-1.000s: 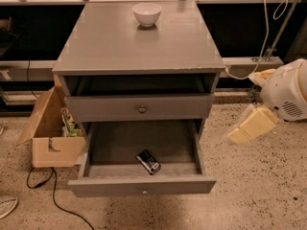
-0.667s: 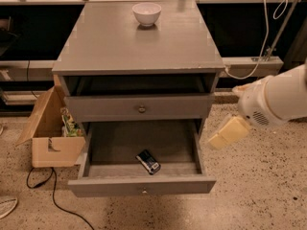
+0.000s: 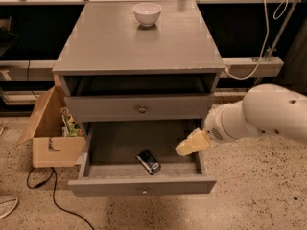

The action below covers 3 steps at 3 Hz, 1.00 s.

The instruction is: Pick rxbar blueberry from middle drawer and place on counter

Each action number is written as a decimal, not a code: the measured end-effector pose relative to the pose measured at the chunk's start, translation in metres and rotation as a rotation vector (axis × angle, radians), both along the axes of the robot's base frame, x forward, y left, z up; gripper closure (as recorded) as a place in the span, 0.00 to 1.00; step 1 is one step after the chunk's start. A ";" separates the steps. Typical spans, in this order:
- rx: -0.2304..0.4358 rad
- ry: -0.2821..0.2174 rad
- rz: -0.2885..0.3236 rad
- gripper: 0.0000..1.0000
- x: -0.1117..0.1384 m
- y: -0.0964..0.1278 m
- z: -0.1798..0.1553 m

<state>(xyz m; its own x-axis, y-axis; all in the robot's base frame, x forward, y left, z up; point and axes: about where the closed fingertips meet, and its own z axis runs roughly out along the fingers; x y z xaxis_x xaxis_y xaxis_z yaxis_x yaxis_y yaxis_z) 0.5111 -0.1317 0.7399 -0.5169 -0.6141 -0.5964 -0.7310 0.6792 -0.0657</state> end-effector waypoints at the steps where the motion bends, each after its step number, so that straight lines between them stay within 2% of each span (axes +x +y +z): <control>1: 0.066 0.003 -0.014 0.00 0.014 0.027 -0.041; 2: 0.130 -0.048 -0.046 0.00 0.039 0.056 -0.072; 3: 0.130 -0.048 -0.046 0.00 0.039 0.056 -0.072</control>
Offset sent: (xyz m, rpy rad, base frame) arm 0.0561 0.0907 -0.1157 0.1960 -0.0560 -0.0638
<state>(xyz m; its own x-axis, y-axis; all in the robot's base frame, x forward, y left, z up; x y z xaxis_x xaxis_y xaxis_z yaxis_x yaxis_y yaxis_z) 0.5505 -0.0752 0.6676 -0.5117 -0.5060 -0.6943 -0.6970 0.7170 -0.0088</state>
